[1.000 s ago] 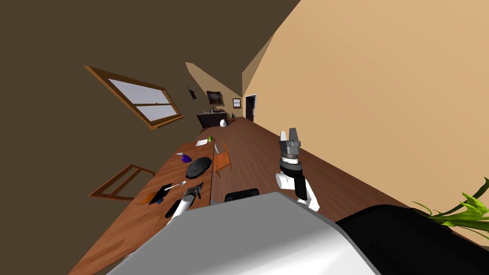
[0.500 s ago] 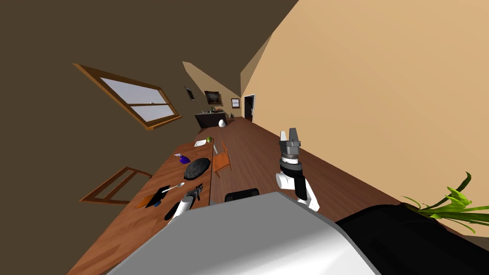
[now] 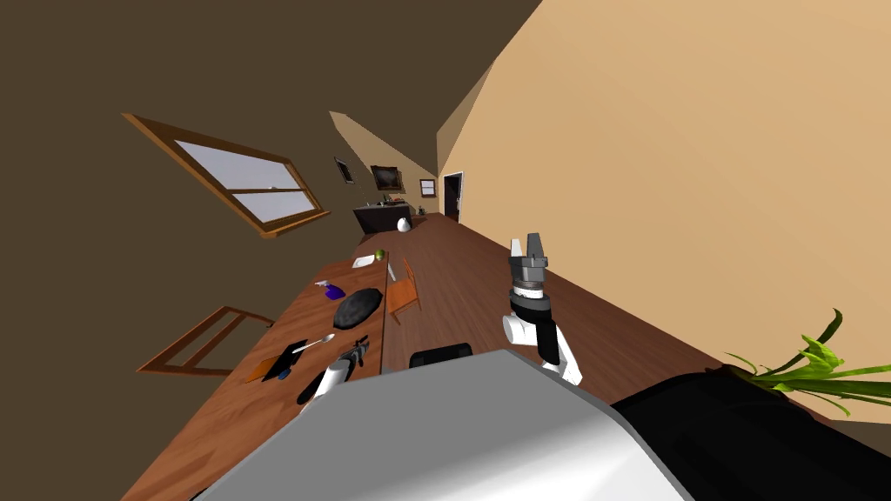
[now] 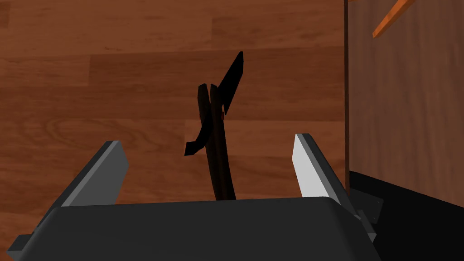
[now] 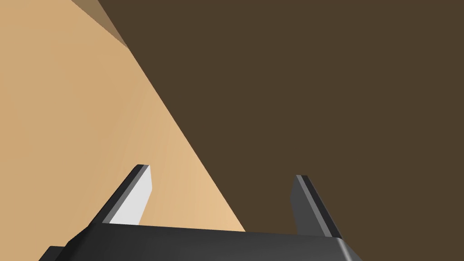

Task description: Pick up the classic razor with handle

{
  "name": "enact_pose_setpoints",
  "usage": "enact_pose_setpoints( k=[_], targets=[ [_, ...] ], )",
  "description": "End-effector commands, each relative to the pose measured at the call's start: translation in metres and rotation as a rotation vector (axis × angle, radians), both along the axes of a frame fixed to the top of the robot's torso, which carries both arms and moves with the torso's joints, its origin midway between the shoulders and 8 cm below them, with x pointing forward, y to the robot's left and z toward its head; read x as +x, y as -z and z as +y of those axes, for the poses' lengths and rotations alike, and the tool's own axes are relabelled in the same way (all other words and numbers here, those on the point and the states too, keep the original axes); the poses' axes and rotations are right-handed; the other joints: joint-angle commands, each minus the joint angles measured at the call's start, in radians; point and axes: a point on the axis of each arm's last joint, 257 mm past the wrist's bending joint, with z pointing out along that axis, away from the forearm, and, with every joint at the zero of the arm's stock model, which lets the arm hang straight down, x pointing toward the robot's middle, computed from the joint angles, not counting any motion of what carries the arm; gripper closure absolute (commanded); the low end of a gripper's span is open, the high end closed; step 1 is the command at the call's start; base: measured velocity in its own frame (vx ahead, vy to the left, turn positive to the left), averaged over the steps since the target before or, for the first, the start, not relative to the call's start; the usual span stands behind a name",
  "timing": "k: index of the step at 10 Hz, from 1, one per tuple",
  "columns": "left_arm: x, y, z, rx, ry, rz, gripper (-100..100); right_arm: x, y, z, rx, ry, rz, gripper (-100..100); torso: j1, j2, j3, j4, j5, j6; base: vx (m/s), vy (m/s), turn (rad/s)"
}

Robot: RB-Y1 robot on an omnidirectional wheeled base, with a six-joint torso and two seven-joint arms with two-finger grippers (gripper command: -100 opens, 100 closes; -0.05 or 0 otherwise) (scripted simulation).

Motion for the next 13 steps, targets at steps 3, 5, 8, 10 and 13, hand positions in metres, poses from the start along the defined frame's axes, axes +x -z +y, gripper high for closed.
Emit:
enact_pose_setpoints(
  k=[3,5,8,10,13],
  targets=[
    [-0.009,0.008,-0.003,-0.044,-0.039,0.012,-100,0.000,0.000,0.000,0.000,0.000,0.000,0,0.000,0.000,0.000,0.000,0.000,0.000,0.000,-0.001,-0.021],
    [-0.009,0.008,-0.003,-0.041,-0.034,0.015,-100,0.000,0.000,0.000,0.000,0.000,0.000,0,0.000,0.000,0.000,0.000,0.000,0.000,0.000,-0.001,-0.014],
    [-0.009,0.008,-0.003,-0.043,-0.037,0.013,0,0.000,0.000,0.000,0.000,0.000,0.000,0,0.000,0.000,0.000,0.000,0.000,0.000,0.000,0.000,0.000],
    [-0.008,0.012,-0.008,-0.043,-0.069,0.009,-100,0.000,0.000,0.000,0.000,0.000,0.000,0,0.003,0.001,0.001,0.000,0.001,0.001,-0.044,0.071,-0.167],
    [-0.007,0.017,-0.017,-0.043,-0.115,0.007,-100,0.000,0.000,0.000,0.000,0.000,0.000,0,0.004,0.002,0.001,0.001,0.001,0.001,-0.044,0.075,-0.128]
  ],
)
